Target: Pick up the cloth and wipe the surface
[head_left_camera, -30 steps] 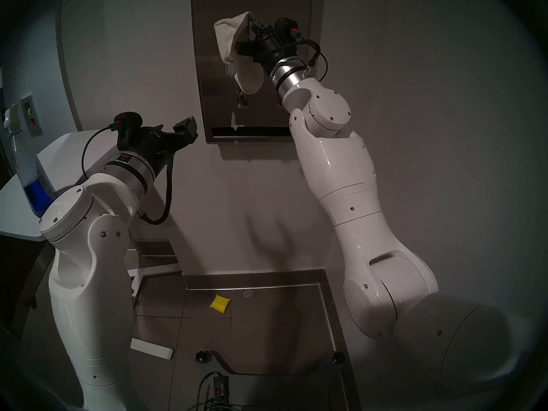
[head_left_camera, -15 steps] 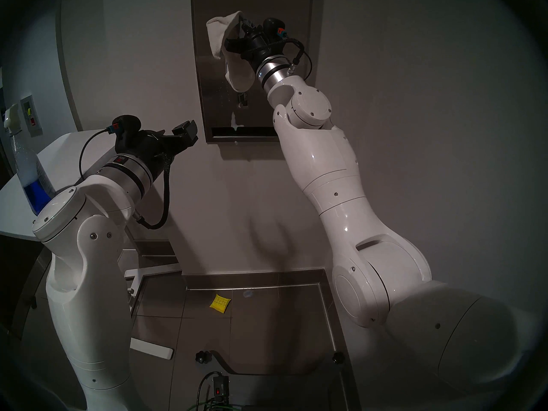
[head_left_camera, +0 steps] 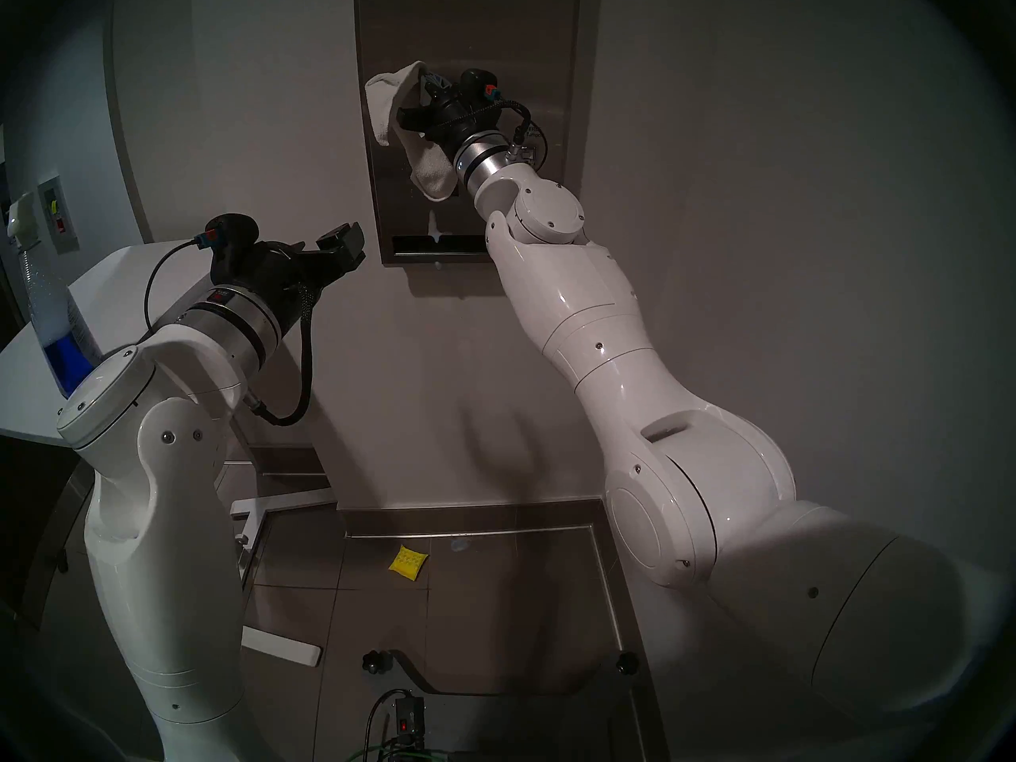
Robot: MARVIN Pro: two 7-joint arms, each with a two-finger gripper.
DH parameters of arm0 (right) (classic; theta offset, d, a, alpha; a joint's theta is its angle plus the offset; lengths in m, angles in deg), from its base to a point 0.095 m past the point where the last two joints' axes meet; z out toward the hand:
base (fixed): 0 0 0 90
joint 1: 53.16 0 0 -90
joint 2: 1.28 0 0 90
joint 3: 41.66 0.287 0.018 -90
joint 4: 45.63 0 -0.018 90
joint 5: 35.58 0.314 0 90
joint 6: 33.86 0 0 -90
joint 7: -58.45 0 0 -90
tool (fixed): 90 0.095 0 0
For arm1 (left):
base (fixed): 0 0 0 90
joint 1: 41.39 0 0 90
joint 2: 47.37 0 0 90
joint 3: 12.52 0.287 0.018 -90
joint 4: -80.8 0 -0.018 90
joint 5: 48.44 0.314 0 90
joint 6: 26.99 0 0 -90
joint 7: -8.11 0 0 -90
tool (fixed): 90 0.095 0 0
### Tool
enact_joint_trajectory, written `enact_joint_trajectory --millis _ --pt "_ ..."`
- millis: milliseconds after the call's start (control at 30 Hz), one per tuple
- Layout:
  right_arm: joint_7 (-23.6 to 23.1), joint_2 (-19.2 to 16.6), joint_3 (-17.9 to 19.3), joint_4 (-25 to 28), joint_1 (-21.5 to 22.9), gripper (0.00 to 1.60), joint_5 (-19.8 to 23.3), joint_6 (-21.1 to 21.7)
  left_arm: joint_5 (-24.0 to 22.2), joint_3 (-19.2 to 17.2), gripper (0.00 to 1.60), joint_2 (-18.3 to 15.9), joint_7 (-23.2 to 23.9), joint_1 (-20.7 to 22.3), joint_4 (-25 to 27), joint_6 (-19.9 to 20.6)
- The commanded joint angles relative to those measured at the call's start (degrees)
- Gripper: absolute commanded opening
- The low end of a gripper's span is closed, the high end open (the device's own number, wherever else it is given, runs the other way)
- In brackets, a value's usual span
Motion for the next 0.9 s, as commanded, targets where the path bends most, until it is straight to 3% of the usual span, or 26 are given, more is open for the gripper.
enact_joint_trajectory --millis 0,333,533,700,867 --pt "1.9 0.3 3.0 -1.3 6.1 0.00 -0.2 -0.2 -0.2 0.0 1.60 -0.1 0.2 1.4 1.7 -0.4" --pt "3.8 0.3 5.7 -7.8 9.2 0.00 -0.3 0.9 -0.2 -0.1 1.60 -0.1 0.2 1.4 1.7 -0.4" --pt "3.7 1.5 5.7 -15.1 10.8 0.00 -0.4 -2.5 -0.2 -0.1 1.60 -0.1 0.2 1.6 1.7 -0.3" --pt "4.3 1.8 5.0 -18.1 10.4 0.00 -1.7 -5.4 -0.2 -0.1 1.60 -0.1 0.1 1.6 1.7 -0.2" --pt "7.2 1.2 3.9 -16.9 6.6 0.00 -5.5 -7.4 -0.2 -0.1 1.60 -0.1 0.2 1.6 1.7 -0.2"
